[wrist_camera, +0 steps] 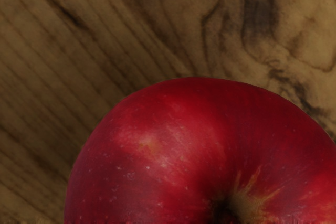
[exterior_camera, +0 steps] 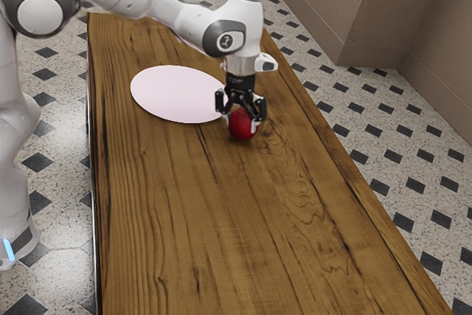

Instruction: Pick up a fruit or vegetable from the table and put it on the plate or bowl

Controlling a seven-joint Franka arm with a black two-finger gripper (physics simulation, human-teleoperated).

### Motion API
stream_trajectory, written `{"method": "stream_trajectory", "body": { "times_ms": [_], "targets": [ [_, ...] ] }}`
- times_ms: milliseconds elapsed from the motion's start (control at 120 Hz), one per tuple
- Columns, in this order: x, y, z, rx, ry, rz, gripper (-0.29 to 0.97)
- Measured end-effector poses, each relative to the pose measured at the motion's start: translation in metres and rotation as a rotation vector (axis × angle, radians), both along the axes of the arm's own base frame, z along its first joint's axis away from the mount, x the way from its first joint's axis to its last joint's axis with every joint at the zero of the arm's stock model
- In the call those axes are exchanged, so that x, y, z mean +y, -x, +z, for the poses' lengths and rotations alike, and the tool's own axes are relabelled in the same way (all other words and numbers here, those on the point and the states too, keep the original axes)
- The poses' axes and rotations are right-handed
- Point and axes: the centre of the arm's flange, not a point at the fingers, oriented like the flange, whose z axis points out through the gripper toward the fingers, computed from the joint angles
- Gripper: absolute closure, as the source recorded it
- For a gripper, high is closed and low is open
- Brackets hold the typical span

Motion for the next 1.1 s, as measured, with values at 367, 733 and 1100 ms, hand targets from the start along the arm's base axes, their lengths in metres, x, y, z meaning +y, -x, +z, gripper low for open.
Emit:
{"method": "stream_trajectory", "body": {
  "times_ms": [367, 733, 1100],
  "targets": [
    [0.065, 0.051, 0.038, -0.068, 0.062, 0.135, 0.57],
    [0.128, 0.133, 0.052, -0.105, 0.098, 0.281, 0.57],
    [0.153, 0.182, 0.058, -0.098, 0.076, 0.379, 0.57]
  ]
}}
